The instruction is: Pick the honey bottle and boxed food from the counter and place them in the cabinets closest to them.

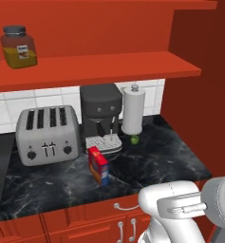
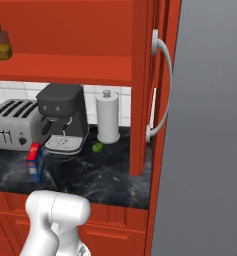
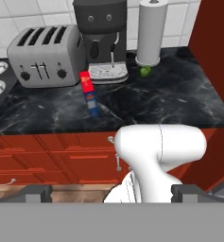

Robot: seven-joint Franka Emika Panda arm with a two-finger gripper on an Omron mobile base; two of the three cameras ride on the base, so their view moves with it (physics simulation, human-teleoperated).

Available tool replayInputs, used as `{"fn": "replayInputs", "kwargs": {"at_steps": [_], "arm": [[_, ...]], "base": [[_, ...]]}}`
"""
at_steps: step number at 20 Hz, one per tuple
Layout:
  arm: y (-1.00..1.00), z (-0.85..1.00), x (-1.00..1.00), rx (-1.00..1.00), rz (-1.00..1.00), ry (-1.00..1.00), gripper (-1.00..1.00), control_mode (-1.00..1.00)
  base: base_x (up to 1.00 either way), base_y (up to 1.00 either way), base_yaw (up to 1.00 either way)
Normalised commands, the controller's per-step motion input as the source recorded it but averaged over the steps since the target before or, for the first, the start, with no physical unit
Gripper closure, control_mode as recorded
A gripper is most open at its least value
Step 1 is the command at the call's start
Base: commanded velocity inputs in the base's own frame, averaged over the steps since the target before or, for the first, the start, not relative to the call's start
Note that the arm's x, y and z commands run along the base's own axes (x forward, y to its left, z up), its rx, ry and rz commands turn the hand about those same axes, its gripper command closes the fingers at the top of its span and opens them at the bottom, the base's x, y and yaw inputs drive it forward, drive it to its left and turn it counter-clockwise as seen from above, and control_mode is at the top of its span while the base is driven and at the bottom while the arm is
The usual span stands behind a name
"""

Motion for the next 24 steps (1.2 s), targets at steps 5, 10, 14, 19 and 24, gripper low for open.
{"fn": "replayInputs", "kwargs": {"at_steps": [5,10,14,19,24], "arm": [[0.00,0.00,0.00,0.00,0.00,0.00,-1.00,1.00],[0.00,0.00,0.00,0.00,0.00,0.00,-1.00,1.00],[0.00,0.00,0.00,0.00,0.00,0.00,-1.00,-1.00],[-0.01,0.00,0.22,0.01,0.00,0.01,-1.00,-1.00],[-0.01,0.00,0.39,0.03,0.00,0.03,-1.00,-1.00]], "base": [[0.19,0.29,0.02],[0.11,0.09,0.00],[0.00,0.00,0.00],[0.00,0.00,0.00],[0.00,0.00,0.00]]}}
